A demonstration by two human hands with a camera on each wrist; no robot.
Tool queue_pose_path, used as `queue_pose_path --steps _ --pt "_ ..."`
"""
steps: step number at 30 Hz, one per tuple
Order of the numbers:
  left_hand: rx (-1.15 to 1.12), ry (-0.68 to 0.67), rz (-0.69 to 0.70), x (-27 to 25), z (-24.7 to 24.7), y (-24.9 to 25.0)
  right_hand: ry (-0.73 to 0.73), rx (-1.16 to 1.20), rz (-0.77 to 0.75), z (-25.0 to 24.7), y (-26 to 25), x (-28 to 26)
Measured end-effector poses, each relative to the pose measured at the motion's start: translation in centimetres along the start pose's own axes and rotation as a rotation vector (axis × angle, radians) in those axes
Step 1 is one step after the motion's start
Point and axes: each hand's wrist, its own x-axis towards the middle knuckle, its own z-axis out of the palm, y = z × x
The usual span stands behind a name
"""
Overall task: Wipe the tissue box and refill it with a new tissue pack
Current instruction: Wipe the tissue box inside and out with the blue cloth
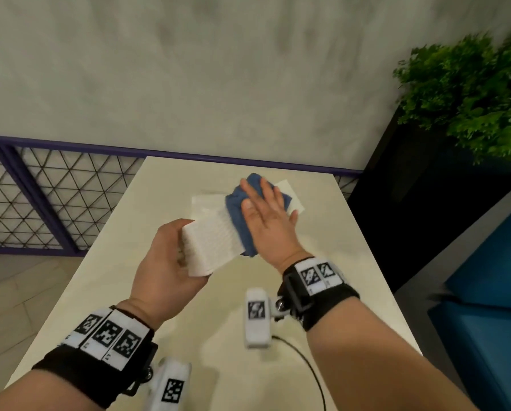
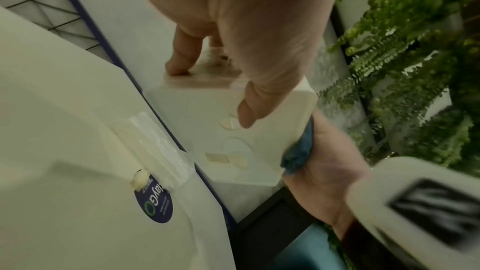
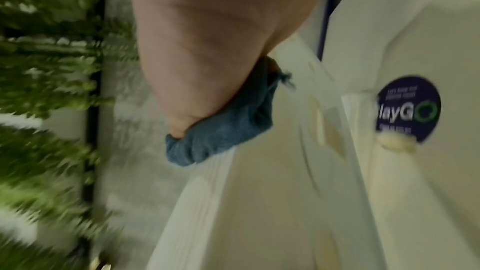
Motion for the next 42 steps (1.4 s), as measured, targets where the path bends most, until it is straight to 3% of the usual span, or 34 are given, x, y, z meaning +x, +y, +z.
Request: queue_pose_path --steps 4,6,11,14,19,23,28,31,33,37,39,42 --pt "0.028 -0.047 0.017 -0.6 0.0 0.2 0.057 -0.048 0.344 -1.2 2.7 2.7" --pt "0.033 -0.063 0.018 -0.3 0.5 0.1 0.022 -0.072 0.402 -0.1 1.5 2.4" --pt "0.099 -0.043 -0.008 0.4 1.8 0.0 -0.097 -0.029 0.216 4.5 -4.2 -3.6" --pt "0.054 -0.079 -0.002 0.3 1.4 -0.2 -0.032 -0.046 0.177 3.8 -2.2 -3.3" --pt "-0.002 -0.108 0.031 0.1 0.2 -0.5 0.165 0.051 0.375 -0.7 5.5 2.5" --pt "0.026 -0.115 0.047 0.5 0.6 -0.5 0.149 0.058 0.449 -0.1 4.5 2.4" --pt "0.136 -0.113 -0.030 1.5 1.9 -0.7 -0.049 0.024 0.178 4.9 -3.4 -3.0" --pt "0.131 -0.088 -0.071 1.7 1.8 -0.9 -0.090 -0.005 0.019 5.7 -3.7 -4.3" --pt "0.078 -0.113 -0.033 1.7 1.3 -1.2 -0.016 0.024 0.045 4.7 -1.2 -2.8" --pt "0.100 -0.165 -0.005 1.5 1.0 -1.1 0.041 0.080 0.370 2.9 3.0 0.3" --pt "0.098 -0.151 -0.002 1.5 1.4 -1.0 0.055 0.059 0.351 3.3 1.5 0.0" --pt "0.086 -0.097 -0.003 1.6 1.8 -1.0 0.003 0.057 0.154 5.0 -2.7 -2.8"
